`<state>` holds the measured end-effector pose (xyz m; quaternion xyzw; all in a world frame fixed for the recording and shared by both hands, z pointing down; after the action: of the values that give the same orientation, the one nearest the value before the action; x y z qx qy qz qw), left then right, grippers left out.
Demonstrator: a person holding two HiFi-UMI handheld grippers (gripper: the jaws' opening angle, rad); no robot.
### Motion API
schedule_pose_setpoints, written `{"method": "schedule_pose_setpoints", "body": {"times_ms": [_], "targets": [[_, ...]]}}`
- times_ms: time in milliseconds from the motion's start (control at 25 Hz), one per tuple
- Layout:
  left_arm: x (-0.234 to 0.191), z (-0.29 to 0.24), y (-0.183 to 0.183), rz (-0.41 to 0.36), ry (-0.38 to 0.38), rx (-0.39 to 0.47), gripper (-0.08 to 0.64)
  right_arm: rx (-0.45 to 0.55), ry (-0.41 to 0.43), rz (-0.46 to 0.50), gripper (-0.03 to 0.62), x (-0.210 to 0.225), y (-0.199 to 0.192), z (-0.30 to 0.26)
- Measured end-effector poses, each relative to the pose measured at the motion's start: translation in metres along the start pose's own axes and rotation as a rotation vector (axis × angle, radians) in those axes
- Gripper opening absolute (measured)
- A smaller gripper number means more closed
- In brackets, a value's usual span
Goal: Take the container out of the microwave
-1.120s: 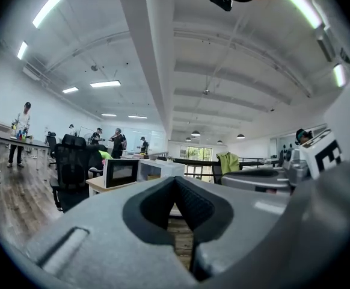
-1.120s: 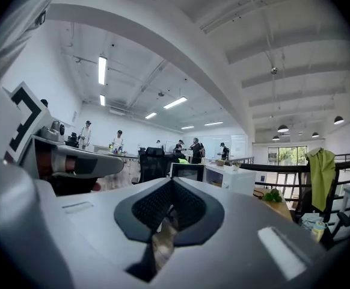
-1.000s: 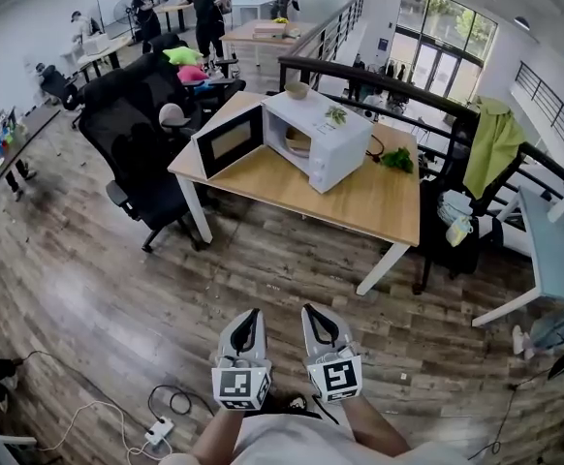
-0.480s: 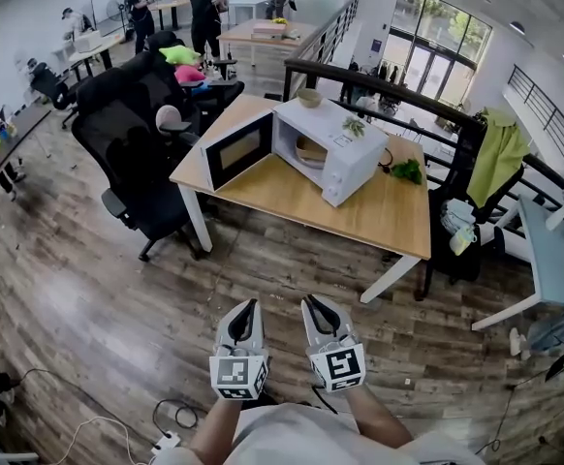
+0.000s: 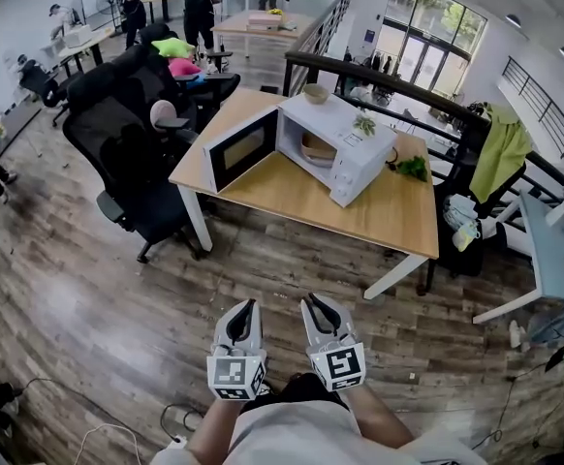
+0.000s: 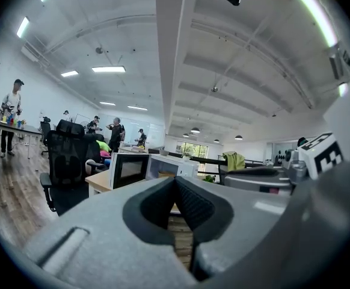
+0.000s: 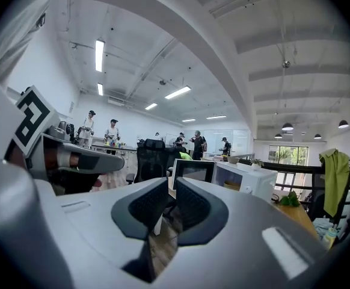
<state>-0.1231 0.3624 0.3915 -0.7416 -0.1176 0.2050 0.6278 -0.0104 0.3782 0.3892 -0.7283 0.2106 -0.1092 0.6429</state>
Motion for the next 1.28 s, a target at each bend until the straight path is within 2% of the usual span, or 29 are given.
{"method": "schedule_pose_setpoints", "body": {"times_ms": [400, 600, 920, 1280], "targets": [[-0.022, -0.044, -0.003, 0.004, 0.014, -0.014, 0.003, -0.001, -0.007, -0.018, 0.055, 0.032, -0.007, -0.041], [-0.029, -0.086, 0.005, -0.006, 0.031, -0.011, 0.003, 0.014, 0.004, -0.023, 0.058, 0.062, -0.003, -0.071], [-0.03, -0.165, 0.02, -0.031, 0.009, -0.018, 0.003, 0.012, 0.006, -0.04, 0.071, 0.118, -0.002, -0.125], [-0.032, -0.233, 0.026, -0.022, 0.028, -0.032, 0.003, 0.012, 0.025, -0.054, 0.074, 0.176, -0.002, -0.173]]}}
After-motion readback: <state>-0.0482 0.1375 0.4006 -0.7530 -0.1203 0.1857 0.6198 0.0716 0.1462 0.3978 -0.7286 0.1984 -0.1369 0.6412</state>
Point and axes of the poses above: the fingertips, and each gripper's own axes: z backward along the fingers, x to its right, y out of its top, the point moved 1 cm from there along z, backward along the fingers, and after that the axes turned 8 degrees about y, right-handed, at the moved point
